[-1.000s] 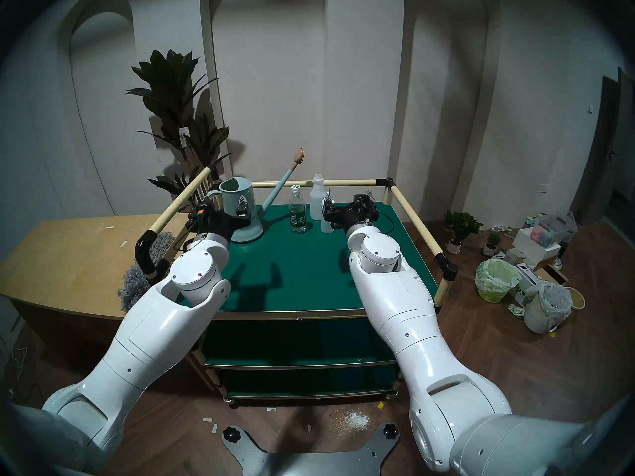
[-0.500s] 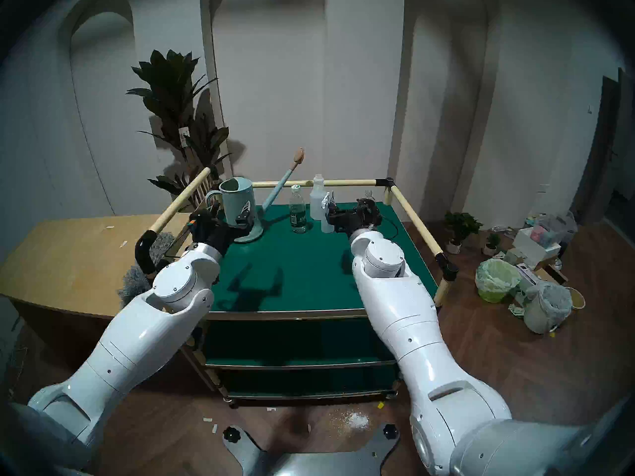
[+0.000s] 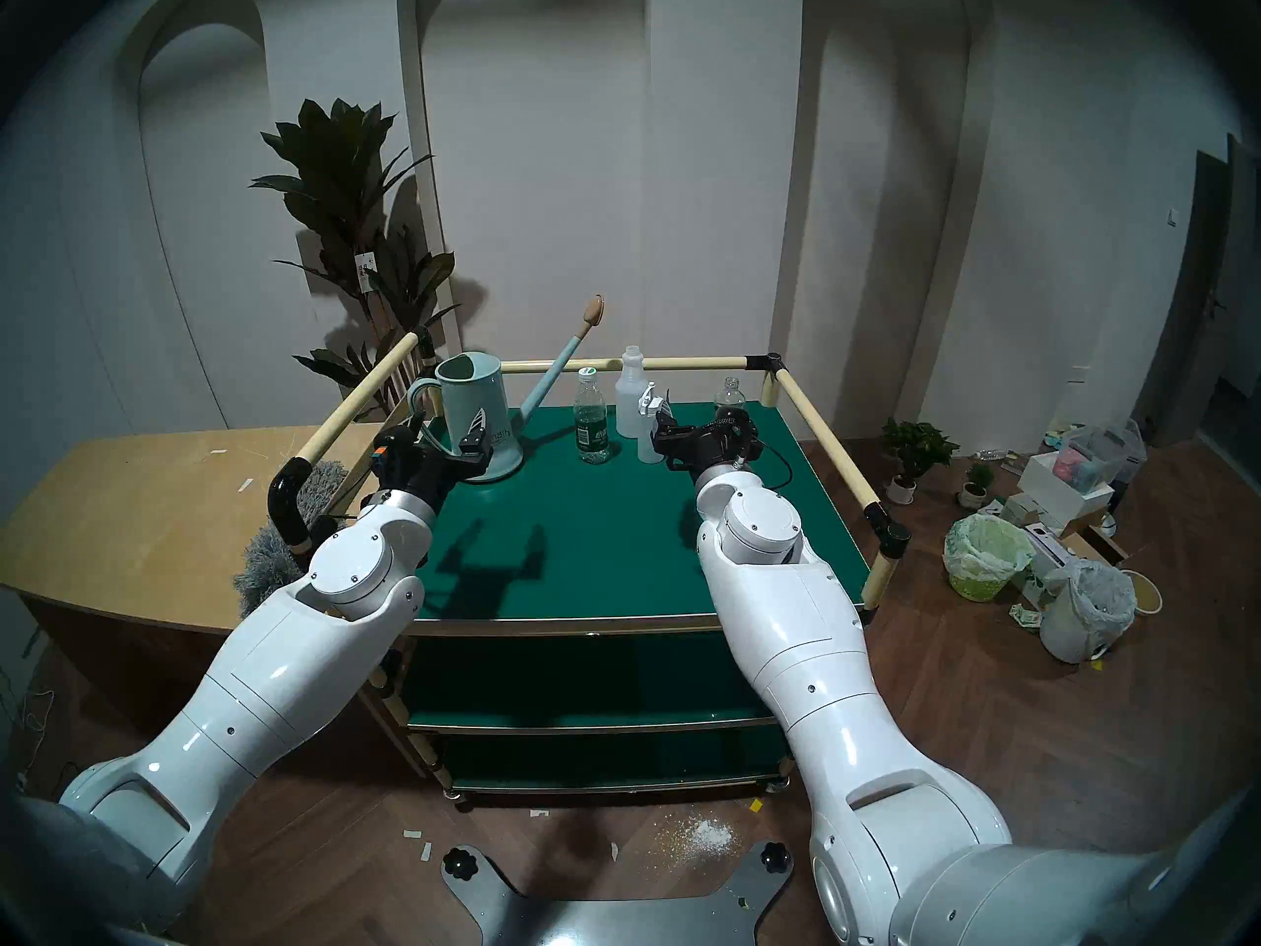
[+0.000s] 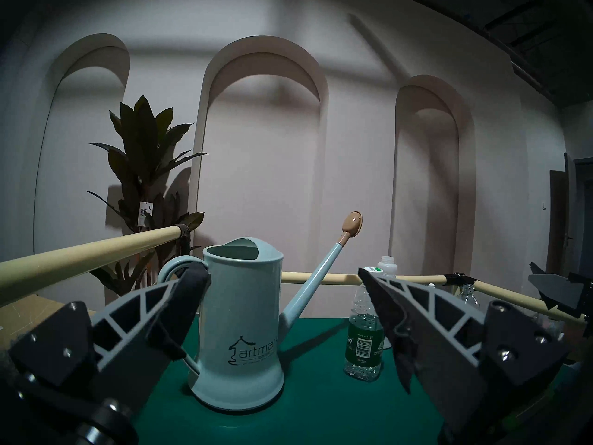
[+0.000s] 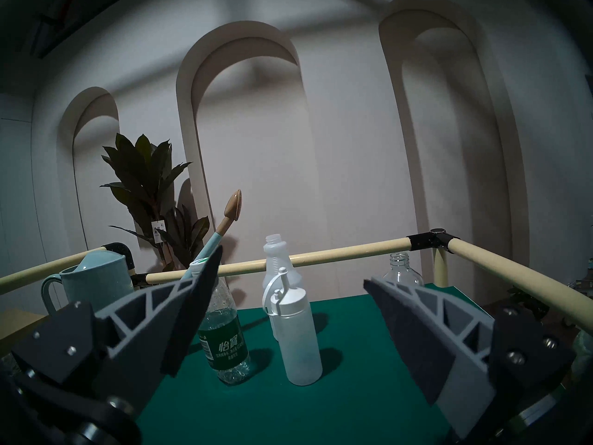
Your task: Dust the shelf with the duster
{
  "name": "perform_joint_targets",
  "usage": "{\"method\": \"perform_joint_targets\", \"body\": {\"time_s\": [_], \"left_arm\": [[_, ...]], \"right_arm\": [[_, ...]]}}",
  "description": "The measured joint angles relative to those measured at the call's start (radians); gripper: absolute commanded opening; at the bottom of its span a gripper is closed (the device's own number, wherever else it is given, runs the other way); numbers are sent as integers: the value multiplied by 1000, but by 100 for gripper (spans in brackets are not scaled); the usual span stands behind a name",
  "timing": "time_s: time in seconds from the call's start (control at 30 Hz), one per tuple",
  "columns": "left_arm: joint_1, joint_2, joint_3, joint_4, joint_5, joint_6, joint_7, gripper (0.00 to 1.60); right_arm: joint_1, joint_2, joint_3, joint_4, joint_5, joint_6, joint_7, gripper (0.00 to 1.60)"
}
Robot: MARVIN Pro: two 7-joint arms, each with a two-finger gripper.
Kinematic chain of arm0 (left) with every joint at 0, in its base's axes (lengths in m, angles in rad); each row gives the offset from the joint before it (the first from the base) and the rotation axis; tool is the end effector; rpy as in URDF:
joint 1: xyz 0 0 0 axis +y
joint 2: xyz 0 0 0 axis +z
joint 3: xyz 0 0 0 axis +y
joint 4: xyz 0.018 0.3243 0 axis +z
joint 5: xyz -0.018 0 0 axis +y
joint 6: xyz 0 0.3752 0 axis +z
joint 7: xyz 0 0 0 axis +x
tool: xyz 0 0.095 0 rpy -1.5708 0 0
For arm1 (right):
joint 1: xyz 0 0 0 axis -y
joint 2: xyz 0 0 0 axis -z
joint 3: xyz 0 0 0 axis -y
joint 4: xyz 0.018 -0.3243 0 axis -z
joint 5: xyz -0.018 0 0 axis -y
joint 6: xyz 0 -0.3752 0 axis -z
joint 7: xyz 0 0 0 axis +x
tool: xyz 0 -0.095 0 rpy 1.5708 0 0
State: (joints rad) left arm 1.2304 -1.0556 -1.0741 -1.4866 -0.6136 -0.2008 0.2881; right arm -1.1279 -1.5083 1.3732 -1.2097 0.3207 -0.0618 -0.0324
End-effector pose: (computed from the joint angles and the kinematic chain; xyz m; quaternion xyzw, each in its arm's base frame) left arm 0.5556 0.0144 -0.2603 0.6359 -0.0053 0.7694 0.0593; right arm 0.6195 0.0527 -0.2675 -0.6634 0.0220 -0.7393 0.1134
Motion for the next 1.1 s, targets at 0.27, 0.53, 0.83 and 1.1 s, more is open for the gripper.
{"method": "perform_joint_targets", "body": {"time_s": [0.27,0.53,0.83,1.1], "left_arm": [[-10,-14,4,25,20,-5,8,160],[-15,-23,4,35,30,-4,12,160],[-17,-29,4,38,35,-4,10,160],[-18,-32,3,39,39,-4,6,160]], "right_arm": [[-2,-3,-23,5,-27,-26,-22,160],[-1,-6,-41,26,-60,-73,-50,160],[0,-7,-50,36,-70,-94,-65,160],[1,-7,-52,40,-70,-101,-68,160]]}}
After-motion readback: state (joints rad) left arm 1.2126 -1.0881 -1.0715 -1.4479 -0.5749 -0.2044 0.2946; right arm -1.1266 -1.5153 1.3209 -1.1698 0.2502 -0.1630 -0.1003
